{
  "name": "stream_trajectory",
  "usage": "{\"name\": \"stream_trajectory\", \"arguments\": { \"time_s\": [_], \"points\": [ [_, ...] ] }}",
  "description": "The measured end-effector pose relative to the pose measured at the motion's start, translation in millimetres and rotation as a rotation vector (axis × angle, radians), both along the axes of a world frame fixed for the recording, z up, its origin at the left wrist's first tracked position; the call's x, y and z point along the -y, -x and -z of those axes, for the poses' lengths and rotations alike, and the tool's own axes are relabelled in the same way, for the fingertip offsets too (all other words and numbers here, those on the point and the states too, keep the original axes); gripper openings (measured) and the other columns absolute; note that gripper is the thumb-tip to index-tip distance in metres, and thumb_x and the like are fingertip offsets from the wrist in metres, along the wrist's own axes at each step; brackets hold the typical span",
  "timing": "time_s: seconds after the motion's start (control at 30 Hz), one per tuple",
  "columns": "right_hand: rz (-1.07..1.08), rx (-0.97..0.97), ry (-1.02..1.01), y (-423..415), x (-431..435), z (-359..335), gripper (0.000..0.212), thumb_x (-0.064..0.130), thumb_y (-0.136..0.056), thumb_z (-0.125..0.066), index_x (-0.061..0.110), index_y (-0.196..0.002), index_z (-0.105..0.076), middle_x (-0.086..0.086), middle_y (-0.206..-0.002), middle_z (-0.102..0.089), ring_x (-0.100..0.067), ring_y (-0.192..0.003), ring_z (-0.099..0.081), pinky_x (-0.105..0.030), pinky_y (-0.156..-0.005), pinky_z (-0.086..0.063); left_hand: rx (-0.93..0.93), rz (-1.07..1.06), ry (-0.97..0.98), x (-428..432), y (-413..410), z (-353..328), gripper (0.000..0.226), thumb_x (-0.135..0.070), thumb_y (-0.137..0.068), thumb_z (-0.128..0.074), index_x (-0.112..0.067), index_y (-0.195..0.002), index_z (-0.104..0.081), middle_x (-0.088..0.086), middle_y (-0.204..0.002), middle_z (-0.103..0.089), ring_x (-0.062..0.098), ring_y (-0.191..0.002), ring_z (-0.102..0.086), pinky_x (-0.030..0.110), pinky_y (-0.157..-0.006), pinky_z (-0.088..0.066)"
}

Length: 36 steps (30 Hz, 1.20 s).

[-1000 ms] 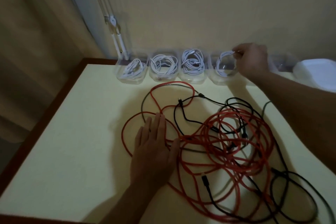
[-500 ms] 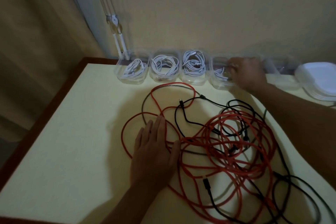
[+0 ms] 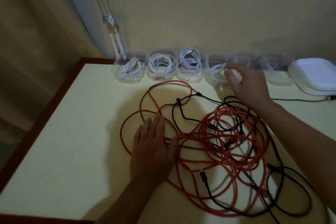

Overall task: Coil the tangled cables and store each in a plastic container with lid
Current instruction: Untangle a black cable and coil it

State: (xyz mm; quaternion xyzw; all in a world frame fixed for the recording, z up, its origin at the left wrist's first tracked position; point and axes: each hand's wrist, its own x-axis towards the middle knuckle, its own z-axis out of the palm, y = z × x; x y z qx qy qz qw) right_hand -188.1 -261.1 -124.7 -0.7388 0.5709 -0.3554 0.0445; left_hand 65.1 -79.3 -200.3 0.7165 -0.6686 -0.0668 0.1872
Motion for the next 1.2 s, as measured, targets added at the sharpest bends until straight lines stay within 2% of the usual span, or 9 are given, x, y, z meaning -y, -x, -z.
{"name": "stream_trajectory", "arguments": {
  "time_s": [0.07,0.2,0.33,0.43,0.53,0.73,0.9,1.07,1.2],
  "points": [
    [-0.052,0.058,-0.102,3.5,-43.3,-4.9,0.031,0.039,-0.1,-0.061,0.02,-0.12,-0.074,0.004,-0.097,-0.075,-0.017,-0.078,-0.07,-0.016,-0.077,-0.047,0.011,-0.005,-0.002,1.0,0.0,0.7,0.071,-0.06,-0.098,-0.027,-0.021,-0.156,-0.031,-0.002,-0.163,-0.03,0.019,-0.151,-0.023,0.039,-0.124,-0.016],
    [-0.118,0.122,-0.282,26.7,-140.2,2.9,0.037,0.057,-0.099,-0.05,0.037,-0.123,-0.07,0.023,-0.131,-0.063,0.008,-0.12,-0.057,-0.009,-0.1,-0.04,0.019,-0.013,0.005,2.9,-0.3,1.9,0.07,-0.06,-0.097,-0.03,-0.02,-0.155,-0.034,-0.002,-0.162,-0.033,0.019,-0.15,-0.025,0.038,-0.123,-0.018],
    [-0.008,0.214,-0.297,52.1,-224.7,20.0,0.052,0.063,-0.093,-0.043,0.045,-0.142,-0.052,0.023,-0.151,-0.048,-0.002,-0.143,-0.041,-0.031,-0.115,-0.034,0.006,-0.011,0.014,3.8,-0.3,2.4,0.067,-0.057,-0.098,-0.03,-0.021,-0.154,-0.035,0.0,-0.16,-0.036,0.02,-0.149,-0.026,0.04,-0.123,-0.019],
    [-0.068,-0.077,-0.375,53.3,-263.0,45.0,0.07,0.07,-0.093,-0.039,0.042,-0.156,-0.029,0.012,-0.166,-0.025,-0.013,-0.155,-0.017,-0.046,-0.123,-0.023,-0.018,-0.035,0.027,4.1,0.9,0.9,0.066,-0.053,-0.097,-0.027,-0.019,-0.152,-0.038,0.002,-0.157,-0.041,0.021,-0.148,-0.03,0.04,-0.121,-0.022],
    [-0.047,-0.395,-0.383,54.1,-265.1,68.4,0.083,0.077,-0.096,-0.028,0.029,-0.162,-0.018,0.001,-0.17,-0.011,-0.019,-0.157,-0.001,-0.046,-0.124,-0.011,-0.052,-0.074,0.036,4.8,1.3,-0.9,0.067,-0.052,-0.096,-0.024,-0.015,-0.15,-0.042,0.005,-0.153,-0.046,0.025,-0.145,-0.034,0.041,-0.119,-0.025],
    [0.084,-0.367,-0.385,51.9,-239.9,72.7,0.075,0.073,-0.099,-0.017,0.031,-0.161,-0.02,0.003,-0.169,-0.016,-0.016,-0.157,0.001,-0.046,-0.127,-0.009,-0.135,-0.105,0.085,-8.6,9.8,-10.2,0.073,-0.061,-0.094,-0.03,-0.013,-0.148,-0.043,0.008,-0.15,-0.049,0.026,-0.144,-0.033,0.042,-0.118,-0.025],
    [0.144,-0.298,-0.353,49.6,-223.4,73.6,0.078,0.07,-0.099,-0.014,0.021,-0.156,-0.037,-0.003,-0.164,-0.031,-0.022,-0.156,-0.011,-0.048,-0.126,-0.013,-0.043,0.223,0.115,-45.7,28.0,-8.6,0.084,-0.068,-0.089,-0.048,-0.018,-0.154,-0.033,0.003,-0.161,-0.033,0.021,-0.15,-0.023,0.043,-0.121,-0.024],
    [0.093,-0.129,-0.319,51.9,-243.9,69.3,0.067,0.066,-0.096,-0.038,0.023,-0.146,-0.05,-0.003,-0.166,-0.027,-0.017,-0.156,-0.01,-0.044,-0.126,-0.012,0.052,0.306,0.07,-56.4,36.6,-2.9,0.08,-0.069,-0.09,-0.046,-0.024,-0.155,-0.032,0.0,-0.167,-0.018,0.019,-0.154,-0.011,0.042,-0.123,-0.02],
    [-0.039,-0.244,-0.295,65.3,-275.6,72.5,0.064,0.058,-0.097,-0.04,0.026,-0.153,-0.042,0.003,-0.167,-0.021,-0.013,-0.156,-0.006,-0.04,-0.126,-0.011,0.044,0.196,-0.03,-51.1,35.2,-2.9,0.073,-0.066,-0.099,-0.03,-0.025,-0.159,-0.022,-0.006,-0.168,-0.008,0.008,-0.153,0.008,0.032,-0.121,0.006]
  ]
}}
